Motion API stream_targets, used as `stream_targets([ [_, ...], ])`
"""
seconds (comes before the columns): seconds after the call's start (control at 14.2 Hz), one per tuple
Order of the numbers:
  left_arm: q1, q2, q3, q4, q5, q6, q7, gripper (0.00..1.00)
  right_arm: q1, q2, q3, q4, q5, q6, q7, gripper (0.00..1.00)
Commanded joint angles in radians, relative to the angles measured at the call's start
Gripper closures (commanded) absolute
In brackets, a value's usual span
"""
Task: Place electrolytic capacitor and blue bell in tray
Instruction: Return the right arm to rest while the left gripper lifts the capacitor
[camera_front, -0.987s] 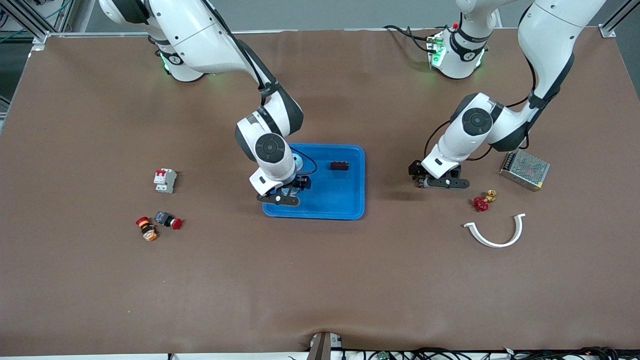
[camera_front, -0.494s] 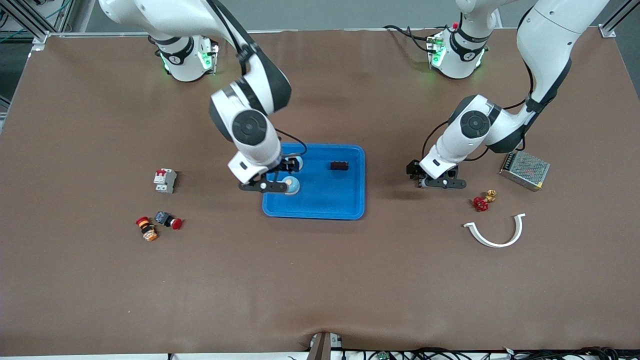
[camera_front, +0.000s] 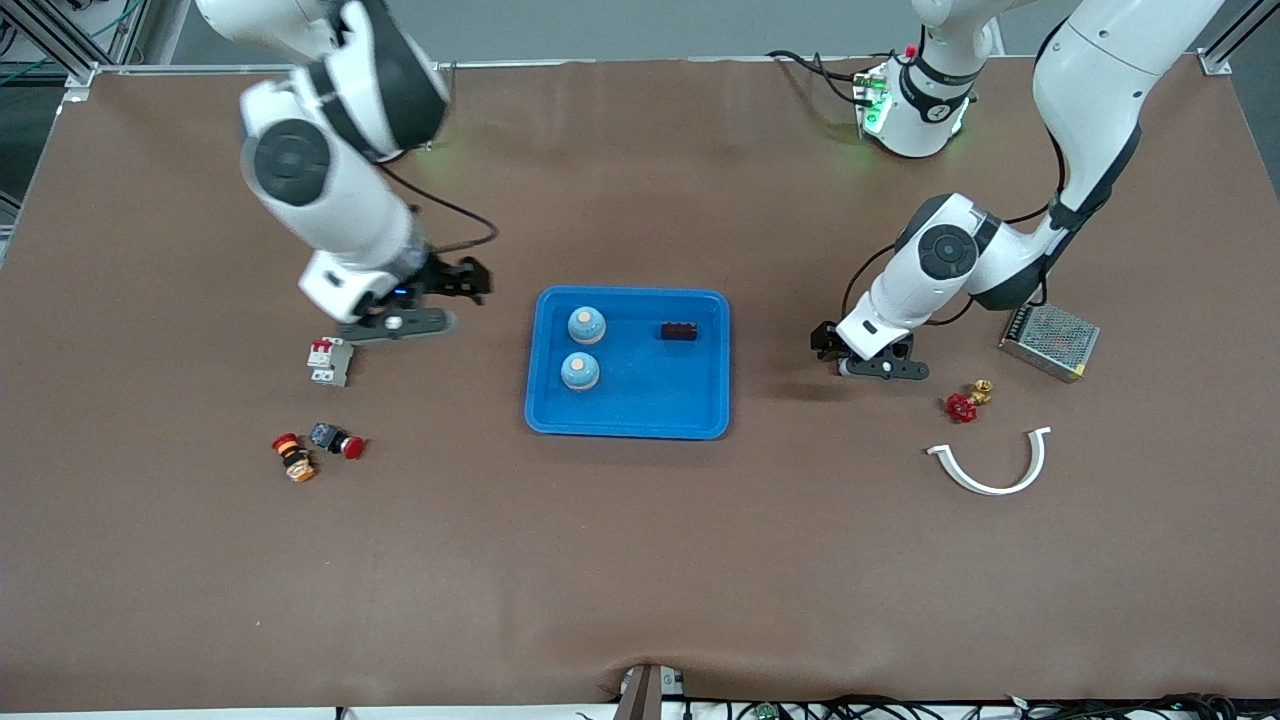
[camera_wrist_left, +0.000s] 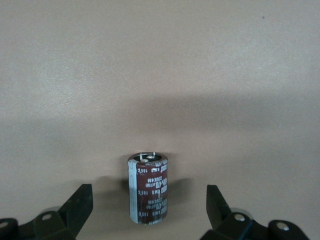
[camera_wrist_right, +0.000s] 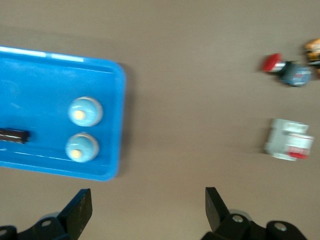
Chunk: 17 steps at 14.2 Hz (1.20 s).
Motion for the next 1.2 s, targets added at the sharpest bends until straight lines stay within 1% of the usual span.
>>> stream_targets([
  [0.0, 0.001, 0.02, 0.004, 0.009, 0.03, 0.009, -0.005, 0.0, -0.191, -0.072, 0.013, -0.038, -0.003, -0.046, -0.216, 0.0],
  [0.07, -0.001, 0.02, 0.004, 0.009, 0.03, 0.009, -0.005, 0.02, -0.251, -0.075, 0.014, -0.038, -0.013, -0.056, -0.268, 0.0],
  [0.14, 0.001, 0.02, 0.004, 0.009, 0.03, 0.008, -0.005, 0.37, -0.296, -0.075, 0.013, -0.037, -0.024, -0.062, -0.275, 0.0],
  [0.21, 0.002, 0.02, 0.004, 0.009, 0.03, 0.008, -0.018, 0.8, -0.327, -0.073, 0.013, -0.031, -0.05, -0.062, -0.275, 0.0],
  [0.28, 0.002, 0.019, 0.005, 0.009, 0.032, 0.005, -0.032, 1.0, -0.367, -0.072, 0.013, -0.015, -0.09, -0.06, -0.275, 0.0],
  [0.42, 0.001, 0.016, 0.004, 0.009, 0.032, 0.005, -0.048, 1.0, -0.428, -0.065, 0.014, 0.049, -0.099, -0.083, -0.286, 0.0],
  [0.71, -0.001, 0.011, 0.005, 0.009, 0.062, 0.0, -0.092, 1.0, -0.459, -0.047, 0.013, 0.21, -0.11, -0.149, -0.272, 0.0],
  [0.78, -0.001, 0.008, 0.004, 0.011, 0.078, -0.003, -0.124, 1.0, -0.465, -0.046, 0.014, 0.227, -0.104, -0.142, -0.272, 0.0],
  [0.85, 0.001, 0.003, 0.004, 0.012, 0.085, -0.008, -0.173, 1.0, -0.458, -0.046, 0.014, 0.239, -0.108, -0.13, -0.274, 0.0],
  [0.99, -0.002, 0.0, 0.002, 0.032, 0.088, -0.041, -0.332, 1.0, -0.454, -0.046, 0.017, 0.267, -0.107, -0.12, -0.272, 0.0],
  [1.13, -0.007, -0.003, -0.002, 0.043, 0.087, -0.044, -0.458, 1.0, -0.454, -0.047, 0.019, 0.268, -0.104, -0.123, -0.272, 0.0],
])
